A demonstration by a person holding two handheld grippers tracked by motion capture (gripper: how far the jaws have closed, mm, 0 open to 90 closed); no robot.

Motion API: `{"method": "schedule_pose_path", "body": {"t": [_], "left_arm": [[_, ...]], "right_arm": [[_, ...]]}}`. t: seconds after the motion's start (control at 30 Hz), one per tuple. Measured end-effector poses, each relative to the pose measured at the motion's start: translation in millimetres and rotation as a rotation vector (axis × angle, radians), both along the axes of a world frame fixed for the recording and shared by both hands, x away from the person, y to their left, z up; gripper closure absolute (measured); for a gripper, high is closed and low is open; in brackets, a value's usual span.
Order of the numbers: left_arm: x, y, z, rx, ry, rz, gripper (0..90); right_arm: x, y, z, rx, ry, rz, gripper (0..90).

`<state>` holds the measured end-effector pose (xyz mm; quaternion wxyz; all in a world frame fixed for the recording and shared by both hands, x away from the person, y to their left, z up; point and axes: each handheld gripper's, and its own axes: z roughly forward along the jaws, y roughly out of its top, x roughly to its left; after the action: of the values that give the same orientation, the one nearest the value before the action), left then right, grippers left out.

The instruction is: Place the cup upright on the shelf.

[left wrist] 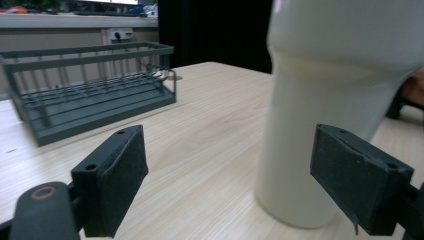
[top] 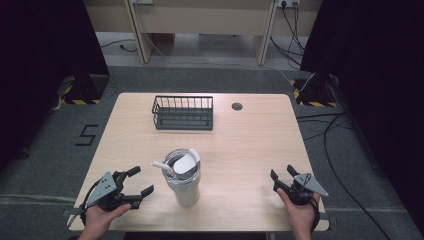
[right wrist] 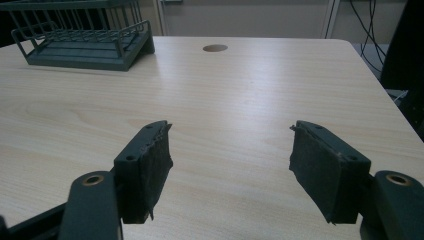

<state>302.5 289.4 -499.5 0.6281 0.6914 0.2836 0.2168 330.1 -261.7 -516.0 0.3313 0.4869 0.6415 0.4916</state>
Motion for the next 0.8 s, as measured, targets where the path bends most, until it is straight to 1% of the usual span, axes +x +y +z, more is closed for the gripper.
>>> {"method": "schedule_pose_path", "body": {"t": [0.03, 0.1, 0.17, 0.2, 0.27, 0.43, 0.47, 0.5, 0.57, 0.67, 0.7, 0.73, 0.8], "left_arm": [[-2.2, -4.8, 2.3, 0.002, -0.015, -0.019, 14.2], [-2.9, -6.3, 3.2, 0.004, -0.021, -0.024, 14.2], [-5.6, -11.3, 6.4, -0.004, -0.034, -0.047, 14.2], [-5.6, -11.3, 6.4, -0.004, -0.034, -0.047, 14.2], [-7.2, -14.6, 8.0, 0.0, -0.039, -0.065, 14.2], [-6.8, -24.2, 8.1, -0.003, -0.03, -0.109, 14.2], [-6.8, -28.0, 7.0, 0.0, -0.024, -0.124, 14.2], [-6.8, -28.0, 7.0, 0.0, -0.024, -0.124, 14.2], [-7.3, -32.0, 6.2, 0.012, -0.02, -0.14, 14.2], [-8.4, -39.4, 5.4, 0.016, -0.011, -0.163, 14.2], [-8.7, -44.8, 4.9, 0.017, -0.004, -0.184, 14.2], [-8.7, -44.8, 4.9, 0.017, -0.004, -0.184, 14.2], [-6.2, -52.0, 3.0, 0.026, 0.001, -0.202, 14.2]], "right_arm": [[-0.1, -0.2, 0.0, 0.002, 0.0, -0.001, 32.4], [-0.4, -0.2, 0.0, 0.008, 0.001, -0.003, 32.4], [-0.7, 0.0, 0.0, 0.005, -0.003, -0.004, 32.3], [-0.9, 0.3, 0.0, 0.003, -0.003, -0.005, 32.3], [-0.7, 0.7, 0.0, -0.003, -0.003, -0.005, 32.3], [0.0, -0.1, 0.0, 0.001, 0.003, -0.006, 32.3], [0.1, -0.2, 0.0, 0.003, 0.003, -0.008, 32.3], [0.1, -0.2, 0.0, 0.003, 0.003, -0.008, 32.3], [0.1, -0.1, 0.1, 0.002, 0.005, -0.007, 32.3], [0.8, 0.6, 0.1, -0.002, 0.007, -0.005, 32.3], [0.8, 0.9, 0.1, -0.002, 0.007, -0.004, 32.2], [0.8, 0.9, 0.1, -0.002, 0.007, -0.004, 32.2], [1.1, 1.5, 0.1, -0.005, 0.008, -0.003, 32.2]]}}
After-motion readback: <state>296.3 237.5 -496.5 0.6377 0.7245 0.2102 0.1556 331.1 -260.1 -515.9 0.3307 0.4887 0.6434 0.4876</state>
